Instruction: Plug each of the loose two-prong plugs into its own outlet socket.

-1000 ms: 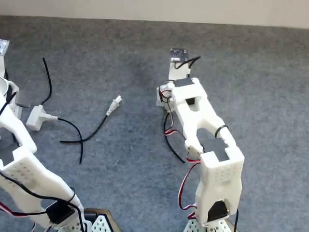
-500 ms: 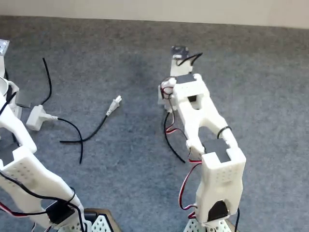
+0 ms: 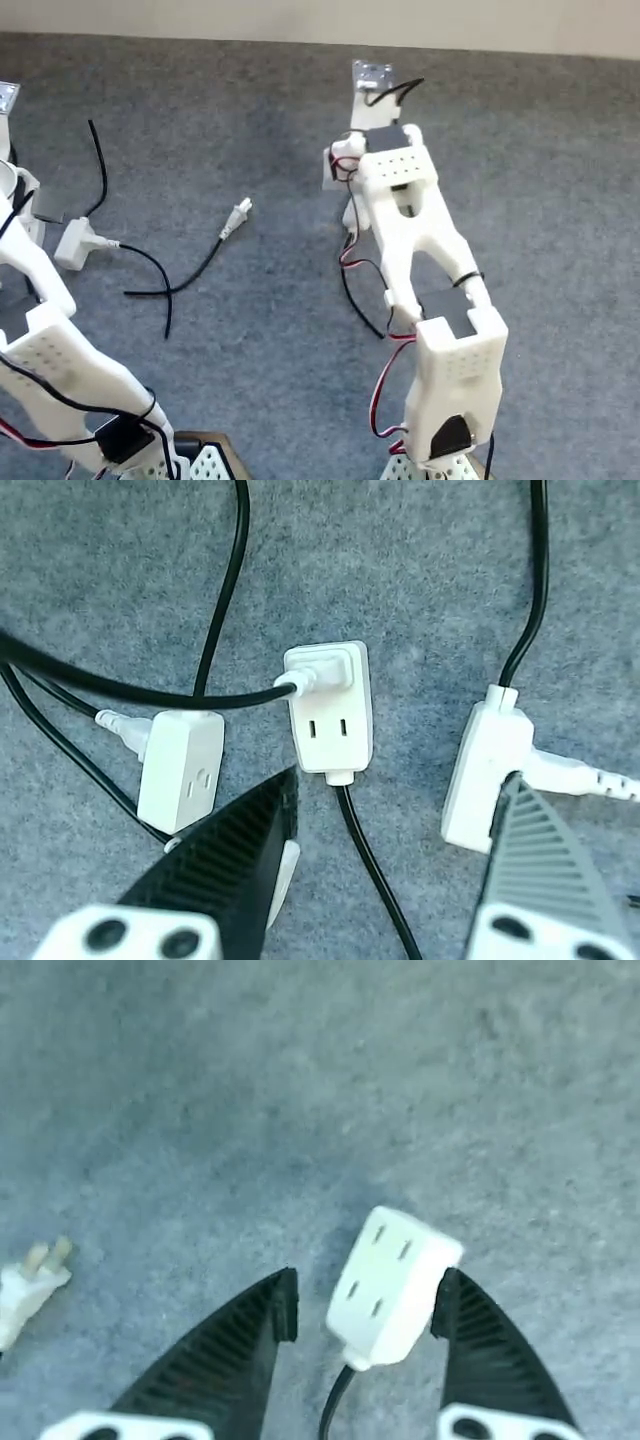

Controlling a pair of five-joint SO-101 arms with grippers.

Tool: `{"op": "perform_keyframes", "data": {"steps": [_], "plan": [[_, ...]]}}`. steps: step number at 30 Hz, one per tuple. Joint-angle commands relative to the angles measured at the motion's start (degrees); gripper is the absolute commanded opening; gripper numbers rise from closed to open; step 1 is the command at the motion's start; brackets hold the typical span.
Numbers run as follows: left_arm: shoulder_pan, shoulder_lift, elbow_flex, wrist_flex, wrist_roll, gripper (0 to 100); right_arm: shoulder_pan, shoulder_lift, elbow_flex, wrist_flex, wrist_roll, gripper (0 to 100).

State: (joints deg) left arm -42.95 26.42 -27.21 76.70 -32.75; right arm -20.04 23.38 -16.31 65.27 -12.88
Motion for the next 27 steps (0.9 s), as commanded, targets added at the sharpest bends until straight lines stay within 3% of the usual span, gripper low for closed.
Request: {"op": "perform_keyframes", "data": {"steps": [1,15,27], "plan": [[0.13,-0.4,-1.8,-0.7,-0.26,31,-1.54,-3.74,1.01,-1.27,-0.44,22.1],[-0.48,-0.31,-1.71,-0.7,-0.26,31,-1.63,-3.65,14.99,-11.65,-0.35,22.1],[-0.48,-0.31,-0.57,-0.7,-0.26,31,-1.36,-3.56,16.13,-12.35,-0.18,22.0]]}}
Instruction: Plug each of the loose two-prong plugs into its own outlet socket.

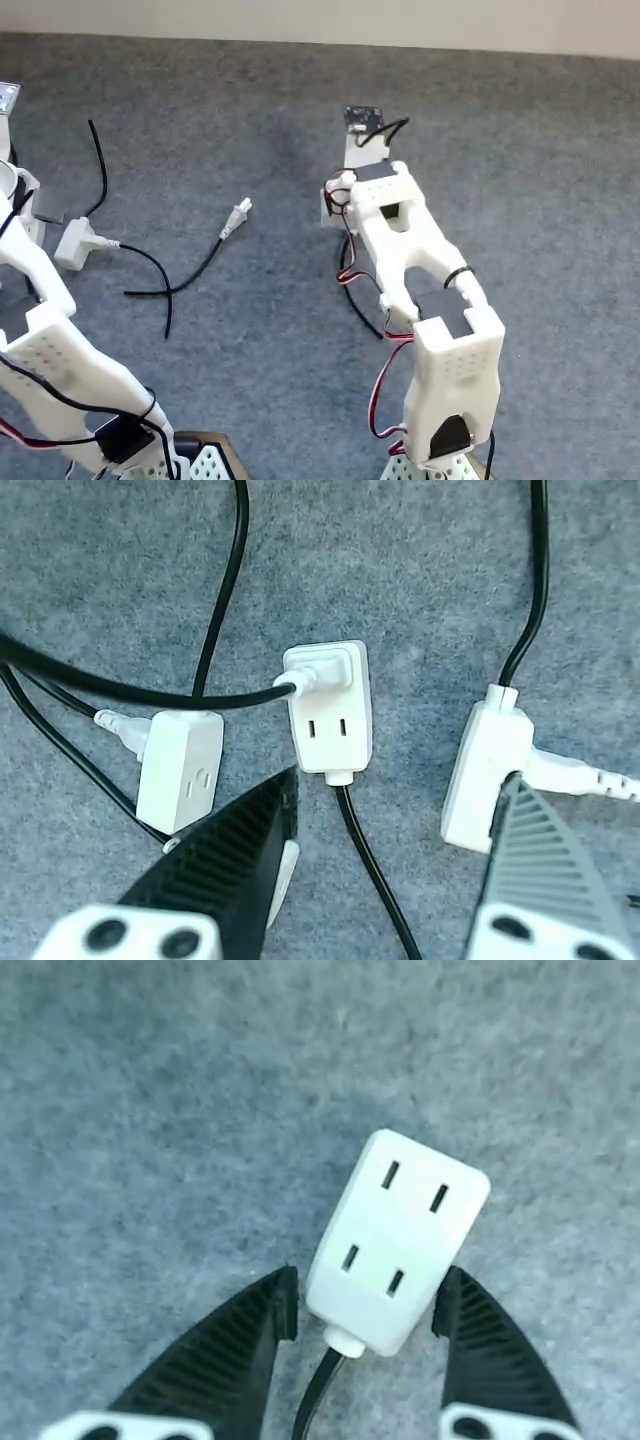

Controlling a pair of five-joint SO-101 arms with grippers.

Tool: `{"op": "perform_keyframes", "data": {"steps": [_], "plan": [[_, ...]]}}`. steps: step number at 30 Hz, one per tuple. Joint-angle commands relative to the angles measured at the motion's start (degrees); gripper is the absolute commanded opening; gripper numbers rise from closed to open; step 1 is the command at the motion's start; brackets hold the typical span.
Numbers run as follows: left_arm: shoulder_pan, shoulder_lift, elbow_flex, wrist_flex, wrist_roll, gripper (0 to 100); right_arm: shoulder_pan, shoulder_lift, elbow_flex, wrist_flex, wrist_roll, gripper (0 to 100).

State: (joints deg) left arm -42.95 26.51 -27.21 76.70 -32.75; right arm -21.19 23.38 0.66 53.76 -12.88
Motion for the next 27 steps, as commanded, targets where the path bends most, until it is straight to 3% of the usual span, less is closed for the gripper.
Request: {"op": "perform_keyframes", "data": {"steps": [1,3,10,15,21,27], "plan": [[-0.48,-0.4,-0.57,-0.7,-0.26,31,-0.22,-3.56,-0.84,-0.84,-0.26,22.0],[-0.48,-0.4,-0.57,-0.7,-0.26,31,-0.04,-3.56,-0.84,-0.84,-0.26,20.8],[-0.57,-0.4,-0.57,-0.7,-0.26,31,0.04,-0.13,-1.1,-2.33,0.62,3.3],[-0.57,-0.4,-0.66,-0.79,-0.26,31,-2.59,-2.51,-1.19,3.03,10.73,0.6],[-0.48,-1.1,-1.1,-0.79,-0.26,31,-16.4,-8.92,-0.66,14.73,22.77,0.6],[-0.57,-1.19,-1.45,0.7,-4.13,31,-30.73,-18.86,5.58,18.42,26.64,0.6]]}}
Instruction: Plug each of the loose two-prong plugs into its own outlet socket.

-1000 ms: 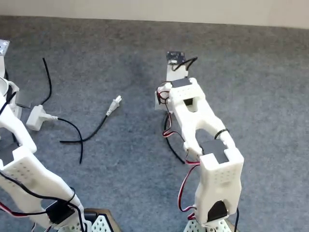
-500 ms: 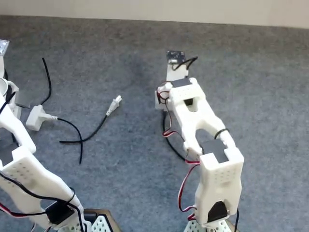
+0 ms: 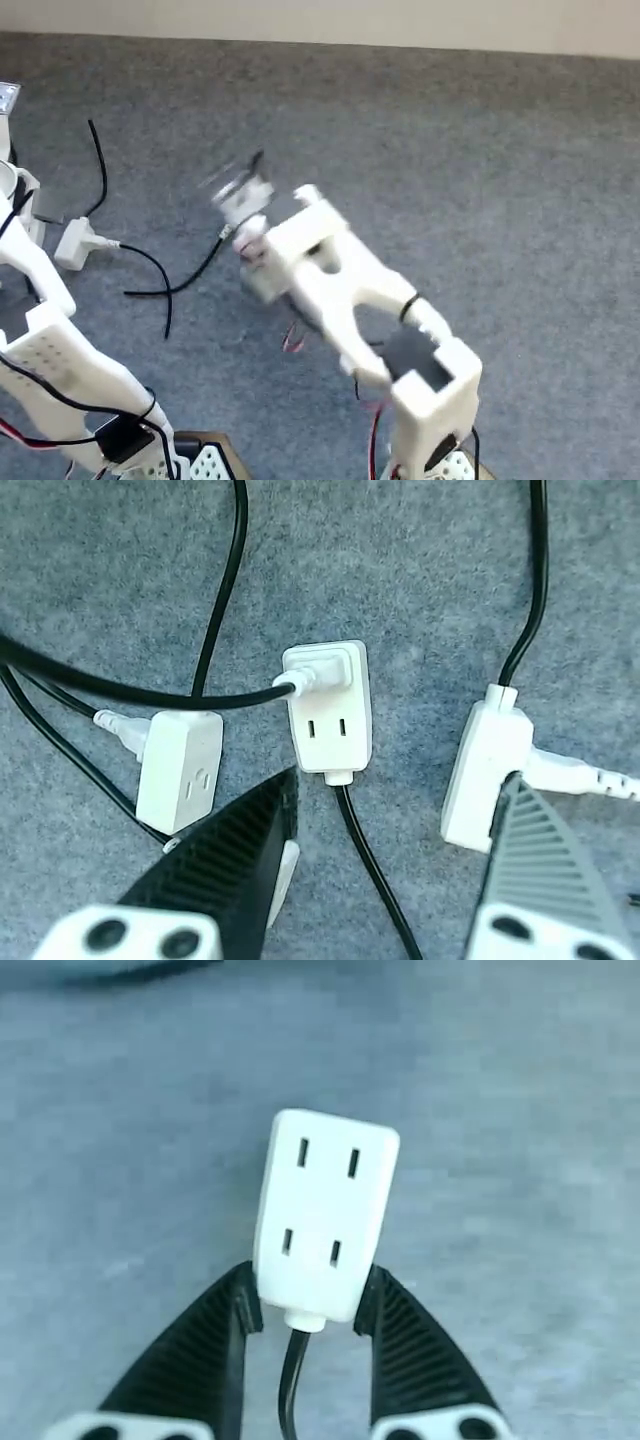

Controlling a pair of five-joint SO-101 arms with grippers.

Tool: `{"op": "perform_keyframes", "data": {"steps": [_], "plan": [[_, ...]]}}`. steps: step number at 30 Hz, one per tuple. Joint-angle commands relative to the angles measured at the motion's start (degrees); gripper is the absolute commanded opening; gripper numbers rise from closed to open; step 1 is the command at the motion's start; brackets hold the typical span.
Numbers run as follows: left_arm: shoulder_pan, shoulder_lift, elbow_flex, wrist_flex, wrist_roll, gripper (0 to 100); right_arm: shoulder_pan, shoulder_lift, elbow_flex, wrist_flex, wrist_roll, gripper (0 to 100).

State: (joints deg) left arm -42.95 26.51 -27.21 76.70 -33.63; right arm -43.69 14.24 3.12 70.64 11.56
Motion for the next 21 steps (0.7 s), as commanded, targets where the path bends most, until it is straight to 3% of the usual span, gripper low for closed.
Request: {"op": "perform_keyframes", "data": {"steps": [1,6,11,16,21], "plan": [[-0.75,-1.19,-2.59,2.02,-3.78,31,-9.8,-12.18,5.41,1.54,2.2,0.6],[-3.74,-0.66,-10.42,8.7,-6.15,31,-15.43,-26.42,23.6,-3.3,6.77,0.6],[-4.88,-0.57,-11.38,11.78,-8.35,31,-13.41,-33.8,43.03,-16.92,8.53,0.6],[-4.79,-0.48,-11.3,14.15,-9.05,31,-6.46,-29.58,43.3,-21.49,10.11,0.6],[-4.18,-0.48,-8.75,14.07,-9.32,31,-5.85,-22.37,43.12,-25.8,12.48,0.6]]}}
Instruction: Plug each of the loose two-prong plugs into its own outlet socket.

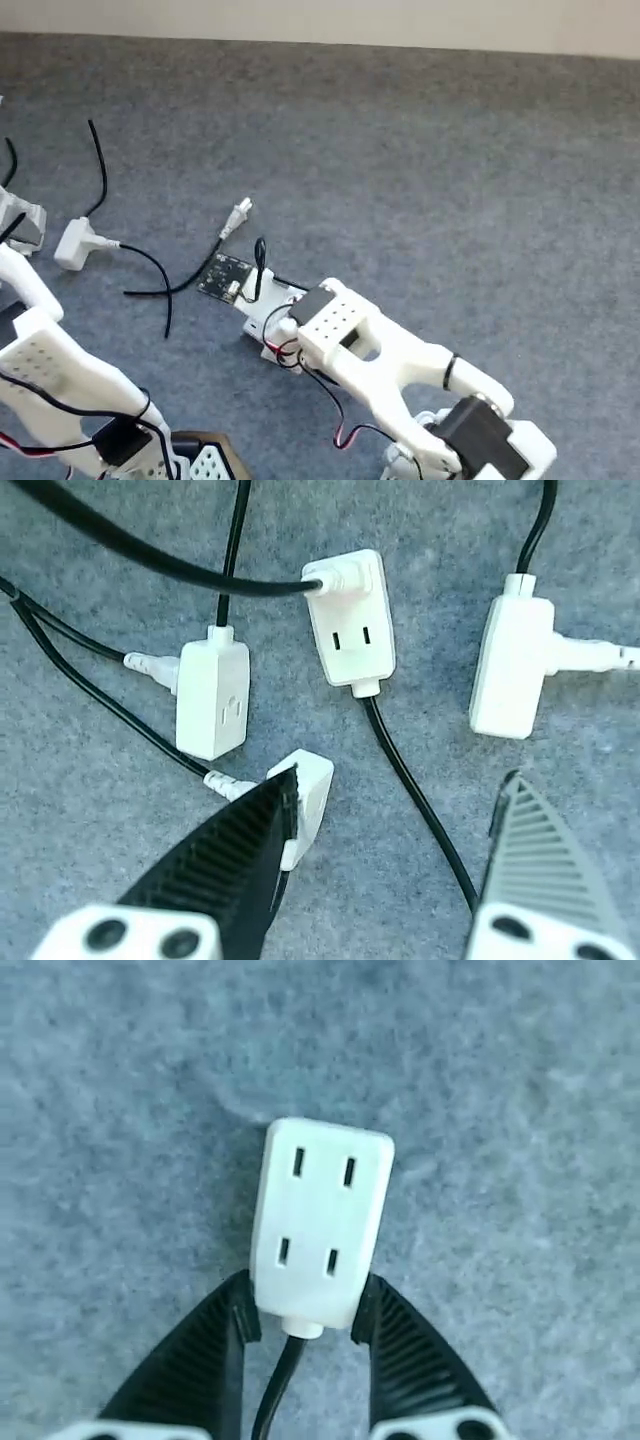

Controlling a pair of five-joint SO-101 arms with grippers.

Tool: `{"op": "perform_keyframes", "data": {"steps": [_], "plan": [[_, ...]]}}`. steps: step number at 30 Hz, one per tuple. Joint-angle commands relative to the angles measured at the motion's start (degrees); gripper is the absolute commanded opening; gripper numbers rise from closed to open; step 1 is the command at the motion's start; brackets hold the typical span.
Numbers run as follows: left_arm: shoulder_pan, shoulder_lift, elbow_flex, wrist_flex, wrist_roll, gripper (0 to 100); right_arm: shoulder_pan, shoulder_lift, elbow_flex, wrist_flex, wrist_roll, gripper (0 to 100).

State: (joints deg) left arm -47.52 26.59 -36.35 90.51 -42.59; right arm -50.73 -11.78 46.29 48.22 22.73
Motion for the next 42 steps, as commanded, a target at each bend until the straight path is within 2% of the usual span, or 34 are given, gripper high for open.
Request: {"op": "perform_keyframes", "data": {"steps": [1,5,11,14,17,21,30,34,42], "plan": [[0.66,-0.57,1.1,0.26,-0.35,31,1.1,4.7,-0.04,-3.74,1.41,0.9],[1.8,-1.01,1.98,0.26,-0.18,31,1.45,5.76,-1.45,-1.98,1.32,3.5],[5.32,-1.19,1.89,3.6,-0.09,31,1.54,-0.31,-4.62,6.37,1.14,27.6],[7.6,-1.19,1.89,4.66,0.0,31,1.63,-5.67,-4.7,8.4,0.79,33.1],[9.01,-1.19,1.89,4.66,2.46,31,1.63,-10.86,-4.26,10.24,-1.67,33.2],[9.63,-1.19,1.89,4.66,3.43,31,1.63,-12.79,-2.77,10.15,0.79,33.2],[8.13,-0.84,1.89,4.22,3.16,31,3.56,-9.27,3.21,6.02,3.08,33.2],[8.13,-0.66,1.89,4.22,3.16,31,5.67,-4.79,3.21,5.93,6.42,33.2],[8.13,-0.66,2.07,2.55,3.16,31,6.29,1.89,0.66,1.54,6.59,33.2]]}}
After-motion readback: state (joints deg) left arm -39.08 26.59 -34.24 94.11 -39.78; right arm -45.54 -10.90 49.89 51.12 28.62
